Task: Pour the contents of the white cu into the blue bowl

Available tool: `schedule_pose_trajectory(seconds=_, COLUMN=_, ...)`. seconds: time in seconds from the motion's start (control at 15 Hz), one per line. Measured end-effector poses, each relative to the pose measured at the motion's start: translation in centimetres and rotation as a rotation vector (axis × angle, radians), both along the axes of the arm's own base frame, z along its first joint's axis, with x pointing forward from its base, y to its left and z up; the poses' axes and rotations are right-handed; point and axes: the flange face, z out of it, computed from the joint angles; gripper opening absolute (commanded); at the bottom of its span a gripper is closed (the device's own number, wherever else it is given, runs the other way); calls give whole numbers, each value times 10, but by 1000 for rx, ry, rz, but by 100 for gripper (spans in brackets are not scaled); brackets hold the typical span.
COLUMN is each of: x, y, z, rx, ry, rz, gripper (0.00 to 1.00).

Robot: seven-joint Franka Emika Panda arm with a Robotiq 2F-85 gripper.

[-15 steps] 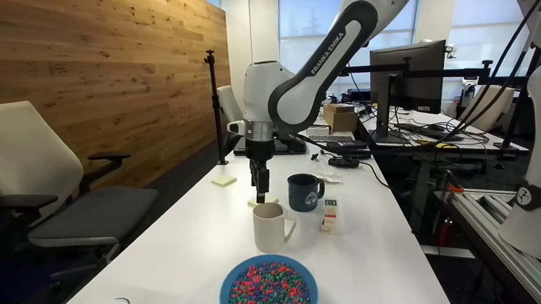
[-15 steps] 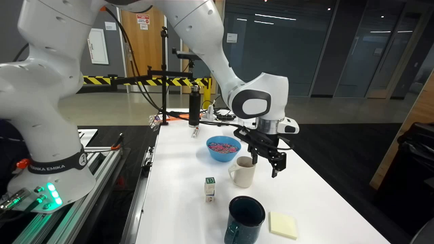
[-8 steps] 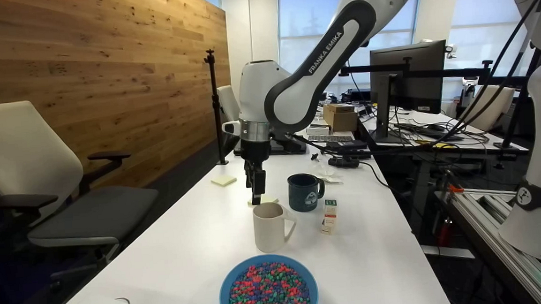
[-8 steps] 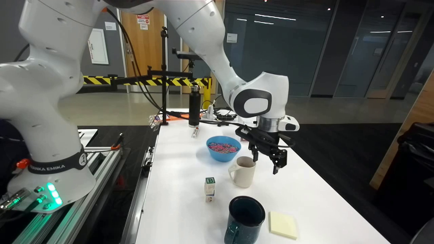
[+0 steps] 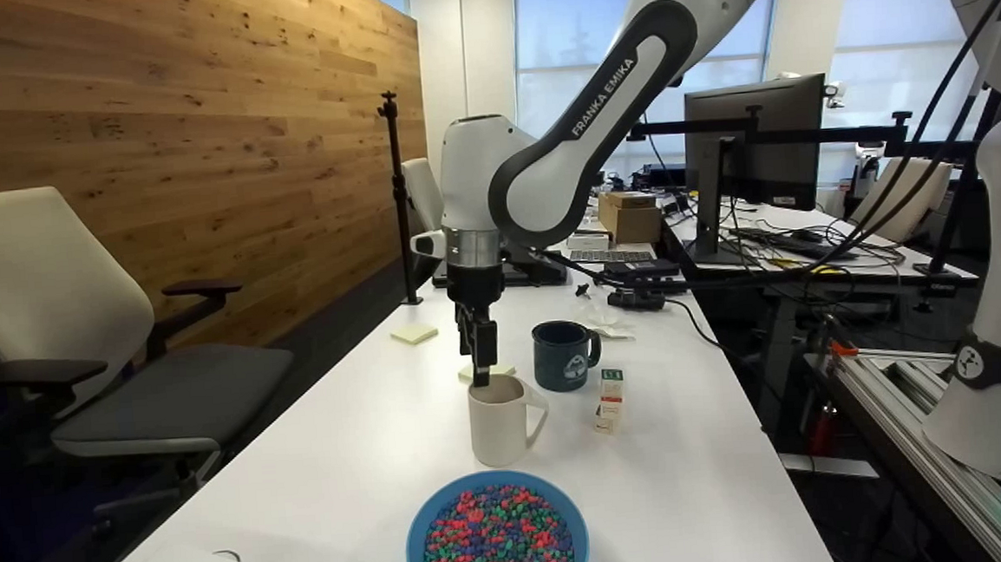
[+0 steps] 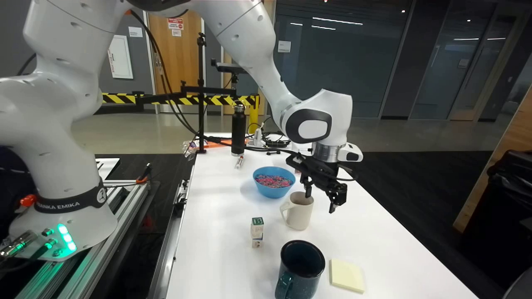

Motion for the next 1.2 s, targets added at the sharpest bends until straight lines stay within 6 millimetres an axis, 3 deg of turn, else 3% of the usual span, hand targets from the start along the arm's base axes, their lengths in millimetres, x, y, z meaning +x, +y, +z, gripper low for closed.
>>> schedule_pose_trajectory(seconds=0.47, x=-3, y=-1, z=-16, rx=-1, ry=31, rz=6, gripper=100)
schedule_pose_trajectory(seconds=0.53, x=-4, y=-2, z=-19, rx=-2, ry=35, rz=6, gripper=81)
schedule_pose_trajectory(seconds=1.2, x=-2, y=-5, z=-22, rx=-21, ry=36, rz=22, gripper=9)
